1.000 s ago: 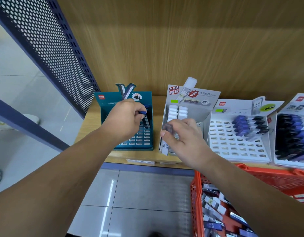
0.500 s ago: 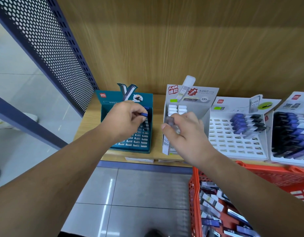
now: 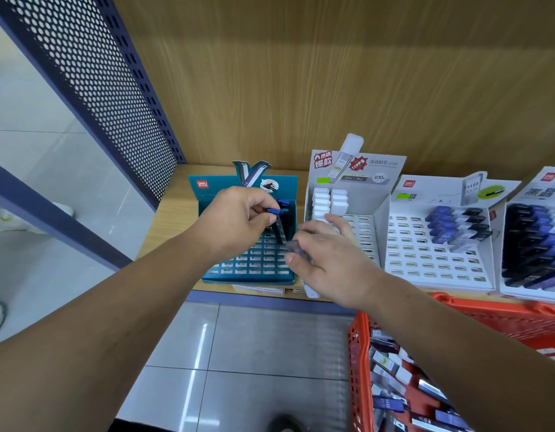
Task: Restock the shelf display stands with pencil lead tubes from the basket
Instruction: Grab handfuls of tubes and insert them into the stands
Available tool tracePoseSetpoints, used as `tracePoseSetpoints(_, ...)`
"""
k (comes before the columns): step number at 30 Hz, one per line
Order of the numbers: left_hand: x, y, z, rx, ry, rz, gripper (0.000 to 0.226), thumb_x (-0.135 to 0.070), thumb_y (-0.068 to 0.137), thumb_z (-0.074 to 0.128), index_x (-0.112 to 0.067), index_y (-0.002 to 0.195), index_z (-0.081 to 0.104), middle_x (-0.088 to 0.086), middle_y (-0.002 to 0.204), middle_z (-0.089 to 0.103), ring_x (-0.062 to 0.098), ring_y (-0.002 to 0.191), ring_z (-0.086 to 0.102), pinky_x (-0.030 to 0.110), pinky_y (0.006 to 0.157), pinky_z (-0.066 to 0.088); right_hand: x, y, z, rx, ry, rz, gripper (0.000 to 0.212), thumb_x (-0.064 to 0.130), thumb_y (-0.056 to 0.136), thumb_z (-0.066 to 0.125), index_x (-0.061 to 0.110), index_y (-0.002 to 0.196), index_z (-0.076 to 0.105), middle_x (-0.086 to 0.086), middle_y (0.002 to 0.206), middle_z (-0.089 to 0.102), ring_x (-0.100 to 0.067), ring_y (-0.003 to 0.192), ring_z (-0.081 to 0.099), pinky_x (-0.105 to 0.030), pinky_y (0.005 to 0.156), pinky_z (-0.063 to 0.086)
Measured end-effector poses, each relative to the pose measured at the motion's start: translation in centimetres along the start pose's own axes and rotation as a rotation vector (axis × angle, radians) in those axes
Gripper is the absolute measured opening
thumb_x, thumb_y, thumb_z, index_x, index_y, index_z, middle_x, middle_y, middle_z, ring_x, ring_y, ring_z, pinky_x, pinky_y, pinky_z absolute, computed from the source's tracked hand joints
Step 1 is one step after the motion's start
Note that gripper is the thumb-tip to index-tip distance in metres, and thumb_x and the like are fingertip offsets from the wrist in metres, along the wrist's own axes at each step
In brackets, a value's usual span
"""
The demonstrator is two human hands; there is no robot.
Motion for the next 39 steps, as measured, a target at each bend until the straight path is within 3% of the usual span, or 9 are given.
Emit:
tracePoseSetpoints(4, 0.1, 0.0, -0.5, -0.03, -0.045, 0.007, 0.011, -0.011, 0.096, 0.069, -0.02, 0.096, 0.076, 0.002, 0.078, 0.073, 0.005, 0.056, 0.058, 0.017, 0.055, 0.045, -0.4, 0.3, -0.2, 0.005, 0.061, 0.021, 0.057, 0.062, 0.088, 0.015, 0.021, 0.09, 0.056, 0.014, 0.104, 0.05, -0.002, 0.128, 0.041, -0.035, 0.125, -0.003)
tracePoseSetpoints(8, 0.3, -0.1, 0.2, -0.018, -0.015, 0.006, 0.012, -0.012, 0.095, 0.07, -0.022, 0.097, 0.077, 0.0, 0.089, 0.077, 0.018, 0.08, 0.071, 0.029, 0.079, 0.057, -0.8, 0.0, -0.6, -0.009, 0.135, 0.044, 0.037, 0.05, 0.093, 0.033, 0.019, 0.086, 0.053, 0.007, 0.113, 0.058, -0.004, 0.129, 0.043, -0.023, 0.122, -0.005)
tracePoseSetpoints(12, 0.4, -0.1, 0.3, -0.009, 0.009, -0.014, 0.012, -0.012, 0.095, 0.071, -0.023, 0.096, 0.077, -0.005, 0.082, 0.075, 0.004, 0.066, 0.065, 0.012, 0.06, 0.048, -0.8, -0.1, -0.8, -0.01, 0.156, 0.031, 0.035, 0.047, 0.096, 0.038, 0.018, 0.085, 0.053, 0.001, 0.122, 0.061, -0.003, 0.131, 0.039, -0.021, 0.12, -0.007)
tracePoseSetpoints(15, 0.3, 0.0, 0.2, 0.007, 0.053, -0.016, 0.013, -0.013, 0.095, 0.071, -0.025, 0.093, 0.076, -0.006, 0.079, 0.074, 0.002, 0.061, 0.061, 0.011, 0.056, 0.043, -0.8, -0.2, -0.8, 0.006, 0.147, 0.014, 0.027, 0.037, 0.106, 0.047, 0.02, 0.086, 0.053, 0.0, 0.124, 0.062, 0.0, 0.13, 0.036, -0.02, 0.119, -0.008)
tracePoseSetpoints(20, -0.3, 0.2, 0.2, -0.015, 0.118, 0.021, 0.011, -0.013, 0.095, 0.07, -0.021, 0.097, 0.077, -0.003, 0.081, 0.074, 0.017, 0.076, 0.07, 0.03, 0.072, 0.058, -0.7, -0.2, -1.0, -0.001, 0.134, 0.012, 0.024, 0.035, 0.106, 0.048, 0.022, 0.087, 0.052, 0.001, 0.123, 0.062, 0.0, 0.13, 0.036, -0.02, 0.119, -0.009)
tracePoseSetpoints(23, -0.3, 0.2, 0.3, -0.025, 0.096, 0.022, 0.011, -0.013, 0.095, 0.071, -0.022, 0.097, 0.077, -0.003, 0.082, 0.075, 0.016, 0.078, 0.071, 0.035, 0.078, 0.06, -0.6, -0.1, -1.3, -0.01, 0.14, 0.009, 0.025, 0.035, 0.107, 0.048, 0.021, 0.087, 0.053, 0.001, 0.124, 0.062, 0.003, 0.129, 0.034, -0.019, 0.119, -0.009)
tracePoseSetpoints(33, -0.3, 0.2, 0.6, 0.0, 0.104, -0.002, 0.011, -0.014, 0.093, 0.073, -0.023, 0.096, 0.078, -0.008, 0.08, 0.074, 0.008, 0.072, 0.068, 0.015, 0.064, 0.052, -1.0, 0.0, -1.1, -0.016, 0.184, 0.03, 0.03, 0.045, 0.102, 0.044, 0.031, 0.076, 0.043, 0.009, 0.114, 0.059, 0.003, 0.125, 0.039, -0.027, 0.125, -0.002)
tracePoseSetpoints(36, -0.4, 0.2, 0.8, 0.007, 0.111, -0.006, 0.011, -0.013, 0.094, 0.073, -0.022, 0.096, 0.078, -0.006, 0.079, 0.074, 0.004, 0.067, 0.065, 0.009, 0.059, 0.047, -1.1, 0.0, -1.1, -0.006, 0.187, 0.028, 0.03, 0.038, 0.105, 0.049, 0.032, 0.076, 0.043, 0.008, 0.114, 0.061, 0.003, 0.124, 0.04, -0.026, 0.124, -0.002)
tracePoseSetpoints(39, -0.5, 0.2, 0.5, -0.005, 0.142, 0.0, 0.012, -0.014, 0.095, 0.071, -0.023, 0.099, 0.078, -0.007, 0.081, 0.074, 0.004, 0.069, 0.066, 0.014, 0.064, 0.052, -1.0, -0.1, -1.3, -0.005, 0.182, 0.028, 0.034, 0.035, 0.105, 0.05, 0.034, 0.073, 0.04, 0.007, 0.117, 0.061, 0.004, 0.125, 0.039, -0.025, 0.124, -0.002)
Point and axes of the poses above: each hand's wrist, its own y-axis towards the middle knuckle, its own z-axis out of the palm, x = y × z, the point moved 8 cm from there along y, towards the middle knuckle
